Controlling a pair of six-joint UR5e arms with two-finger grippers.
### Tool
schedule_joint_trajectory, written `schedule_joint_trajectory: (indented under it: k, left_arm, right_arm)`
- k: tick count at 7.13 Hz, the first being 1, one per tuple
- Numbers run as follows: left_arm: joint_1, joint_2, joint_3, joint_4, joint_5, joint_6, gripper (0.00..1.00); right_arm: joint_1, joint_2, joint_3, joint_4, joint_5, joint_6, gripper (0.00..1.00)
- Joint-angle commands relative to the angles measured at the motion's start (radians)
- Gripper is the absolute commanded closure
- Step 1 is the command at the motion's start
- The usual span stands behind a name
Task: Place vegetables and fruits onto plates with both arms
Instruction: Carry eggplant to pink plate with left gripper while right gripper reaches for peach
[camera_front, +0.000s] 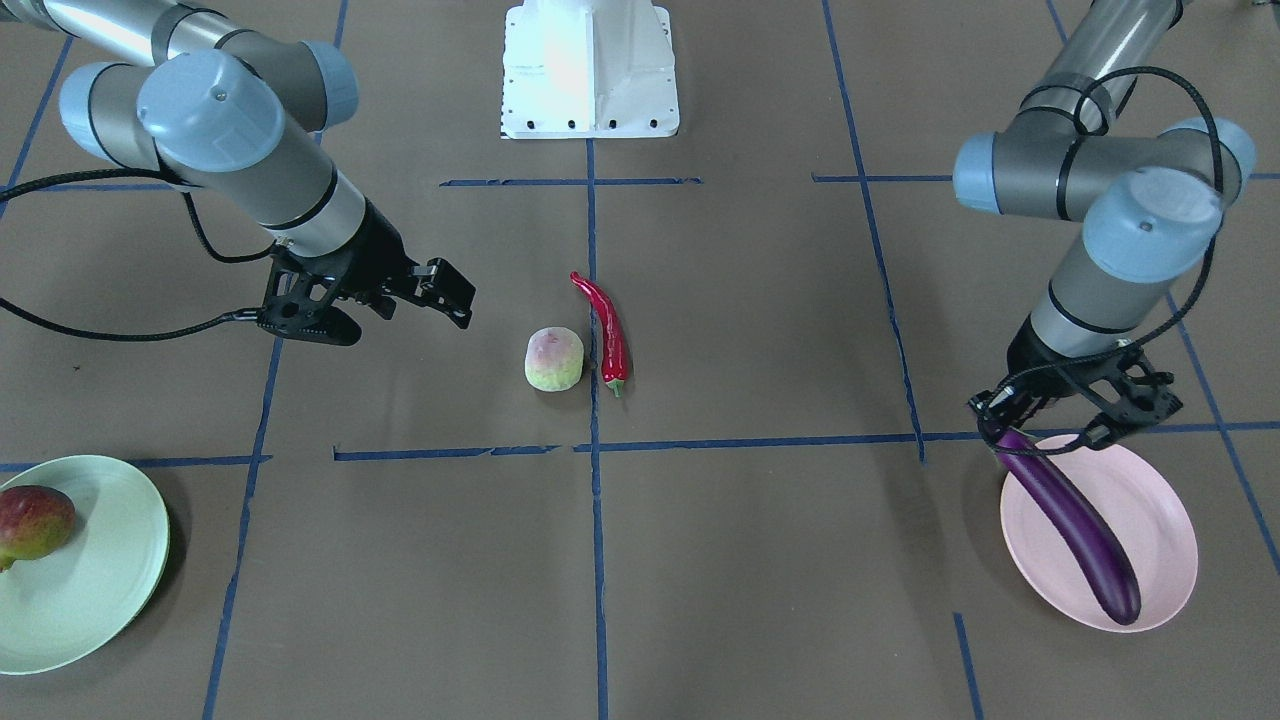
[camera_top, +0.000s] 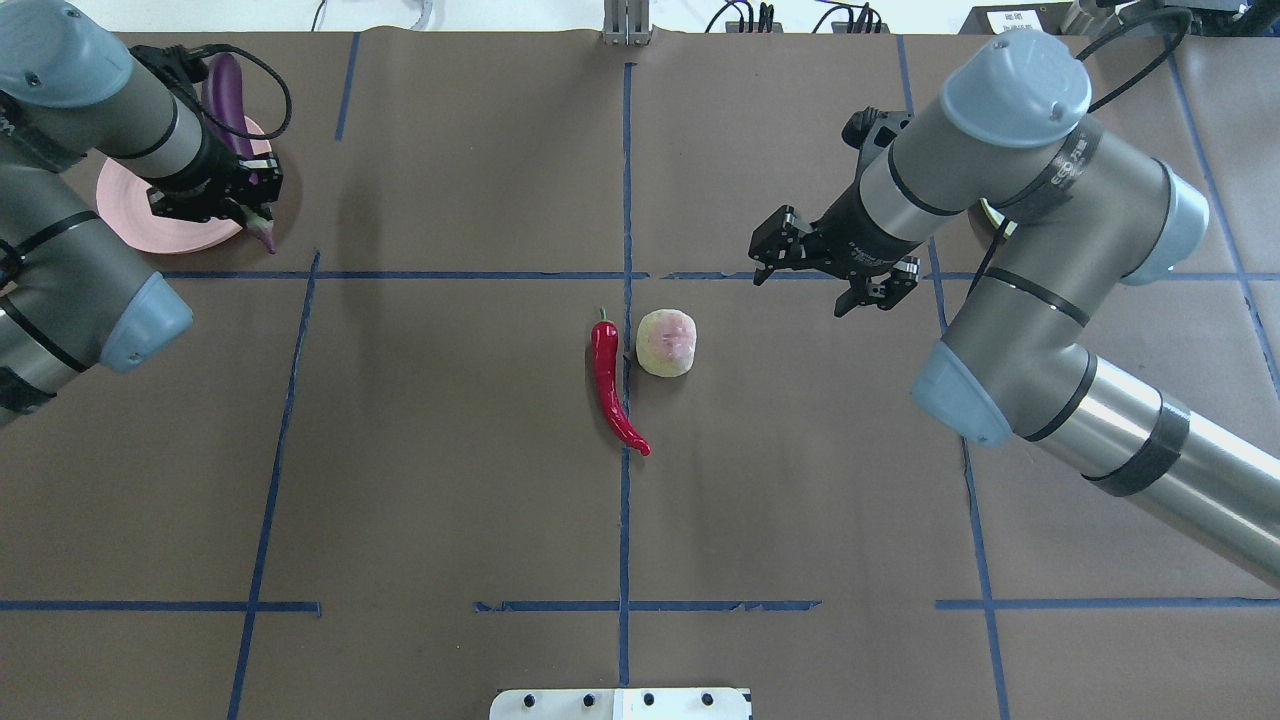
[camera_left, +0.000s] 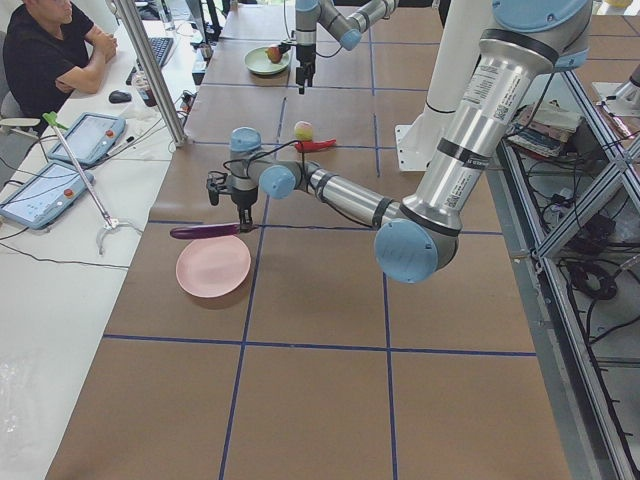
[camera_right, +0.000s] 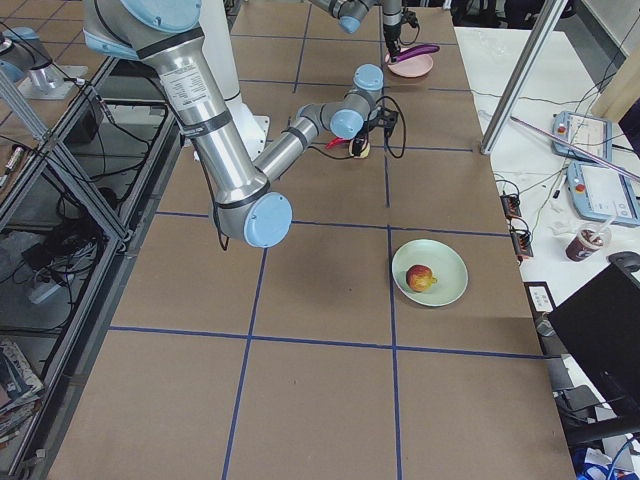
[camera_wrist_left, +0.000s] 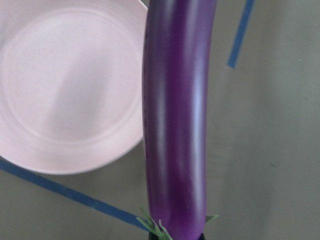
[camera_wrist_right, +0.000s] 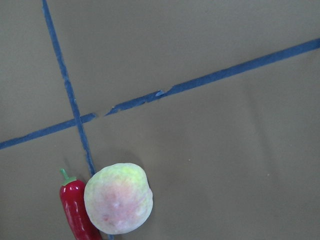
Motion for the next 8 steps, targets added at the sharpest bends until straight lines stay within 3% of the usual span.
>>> schedule_joint_trajectory:
  k: [1, 2, 3, 4, 5, 8]
  left_arm:
    - [-0.031, -0.003, 0.096, -0.008, -0.002, 0.18, 0.73]
    - [-0.033, 0.0, 0.106, -0.01, -0.002, 0.191, 0.64]
    - [-0.031, 0.0, 0.119, -0.011, -0.002, 0.191, 0.44]
    - [-0.031, 0.0, 0.128, -0.014, -0.002, 0.191, 0.05]
    - [-0.031, -0.001, 0.123, -0.02, -0.002, 0.188, 0.0]
    - [-0.033, 0.002, 0.12, -0.02, -0.003, 0.185, 0.0]
  right_arm:
    - [-0.063, 0.025, -0.005, -0.002, -0.035, 0.058, 0.0]
    - [-0.089, 0.044, -0.019, -0.003, -0.09, 0.099, 0.0]
    - [-0.121, 0.059, -0.039, -0.006, -0.171, 0.116, 0.0]
    - [-0.124, 0.097, -0.08, -0.006, -0.185, 0.116, 0.0]
    - [-0.127, 0.119, -0.115, -0.006, -0.187, 0.115, 0.0]
    - [-0.141, 0.174, -0.212, -0.005, -0.205, 0.107, 0.0]
